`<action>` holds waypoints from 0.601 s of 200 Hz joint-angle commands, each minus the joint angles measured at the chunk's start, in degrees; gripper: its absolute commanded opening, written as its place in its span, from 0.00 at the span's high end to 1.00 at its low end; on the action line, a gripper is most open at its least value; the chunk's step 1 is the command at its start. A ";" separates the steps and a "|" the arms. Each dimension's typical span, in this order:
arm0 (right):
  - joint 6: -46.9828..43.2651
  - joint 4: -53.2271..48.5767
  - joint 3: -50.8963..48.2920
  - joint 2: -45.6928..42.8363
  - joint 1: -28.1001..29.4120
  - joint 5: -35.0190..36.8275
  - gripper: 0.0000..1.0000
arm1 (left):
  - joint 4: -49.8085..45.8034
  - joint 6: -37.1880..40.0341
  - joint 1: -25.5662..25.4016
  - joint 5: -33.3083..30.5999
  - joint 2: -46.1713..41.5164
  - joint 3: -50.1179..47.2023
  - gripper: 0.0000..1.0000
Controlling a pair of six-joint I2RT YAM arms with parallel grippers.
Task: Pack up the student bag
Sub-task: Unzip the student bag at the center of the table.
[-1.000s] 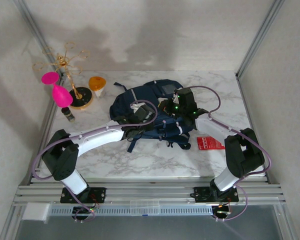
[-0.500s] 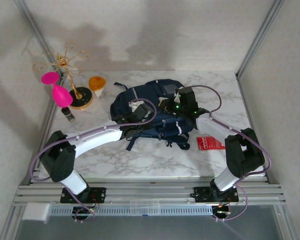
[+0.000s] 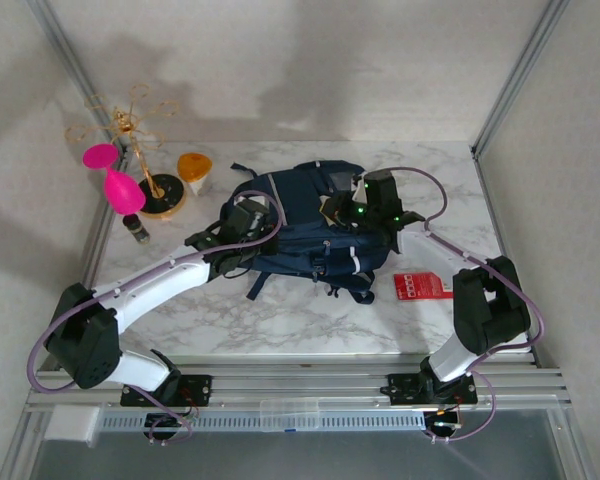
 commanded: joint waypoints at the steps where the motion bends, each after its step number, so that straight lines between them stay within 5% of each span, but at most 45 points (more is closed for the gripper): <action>1: -0.98 -3.11 1.45 -5.41 -1.09 3.63 0.60 | 1.19 2.04 1.62 1.15 -1.11 -1.24 1.00; 44: 10.71 -5.62 -4.84 -11.33 5.27 10.63 0.43 | 2.45 1.41 1.53 2.22 -0.86 -1.93 1.00; 120: 30.61 -1.70 -1.92 -1.86 15.04 20.80 0.40 | 3.42 2.16 1.44 3.46 0.23 -1.51 1.00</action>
